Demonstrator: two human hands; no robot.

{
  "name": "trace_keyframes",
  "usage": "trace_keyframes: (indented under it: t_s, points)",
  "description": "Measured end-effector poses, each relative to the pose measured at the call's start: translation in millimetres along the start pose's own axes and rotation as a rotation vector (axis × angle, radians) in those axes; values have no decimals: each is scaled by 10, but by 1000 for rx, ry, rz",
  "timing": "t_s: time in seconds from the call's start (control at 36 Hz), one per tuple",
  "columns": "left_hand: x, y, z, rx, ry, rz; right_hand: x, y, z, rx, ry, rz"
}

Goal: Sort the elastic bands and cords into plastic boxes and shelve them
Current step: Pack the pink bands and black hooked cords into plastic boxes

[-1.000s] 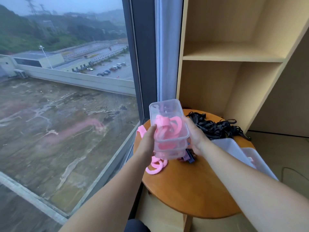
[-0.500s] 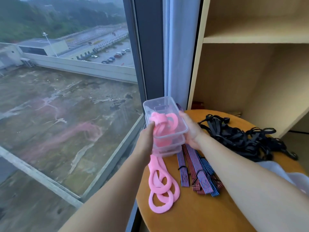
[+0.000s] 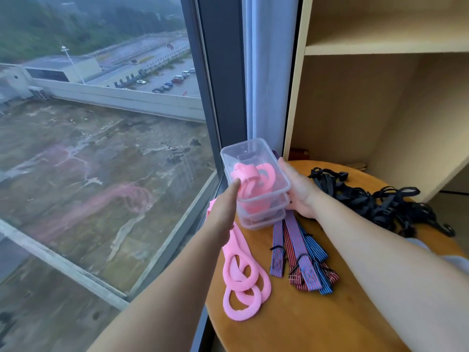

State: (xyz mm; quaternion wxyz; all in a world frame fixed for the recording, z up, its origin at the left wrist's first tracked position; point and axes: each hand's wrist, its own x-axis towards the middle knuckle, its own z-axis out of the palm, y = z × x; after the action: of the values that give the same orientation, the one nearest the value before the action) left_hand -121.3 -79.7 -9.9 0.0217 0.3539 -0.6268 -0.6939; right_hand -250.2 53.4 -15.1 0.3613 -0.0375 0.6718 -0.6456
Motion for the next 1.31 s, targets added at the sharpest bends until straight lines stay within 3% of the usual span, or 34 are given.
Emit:
trace_keyframes:
  t_s: [0.25, 0.44, 0.56, 0.78, 0.86, 0.94, 1.08, 1.19, 1.31]
  points:
    - [-268, -53, -59, 176, 16, 119, -366, 63, -100, -74, 126, -27]
    - [-558, -265, -204, 127, 138, 253, -880, 368, -62, -133, 283, -102]
    - [-738, -659, -290, 413, 169, 308, -1247, 642, -114, -283, 330, -247]
    - [-936, -1184, -221, 1039, 16, 528, -2045, 1110, -647, -699, 416, -397]
    - [-956, -1273, -150, 1153, -22, 504, -2308, 1179, -909, -770, 502, -417]
    - [-966, -1349, -96, 1225, -64, 456, -2528, 1236, -1152, -904, 505, -352]
    - [-994, -1422, -60, 1189, -6, 497, -2675, 1387, -1331, -1289, 379, -64]
    - [-1110, -1452, -80, 1136, 67, 469, -2677, 1502, -1228, -1242, 389, -30]
    - [-1145, -1424, -148, 1159, 15, 408, -2649, 1563, -1154, -1289, 382, -104]
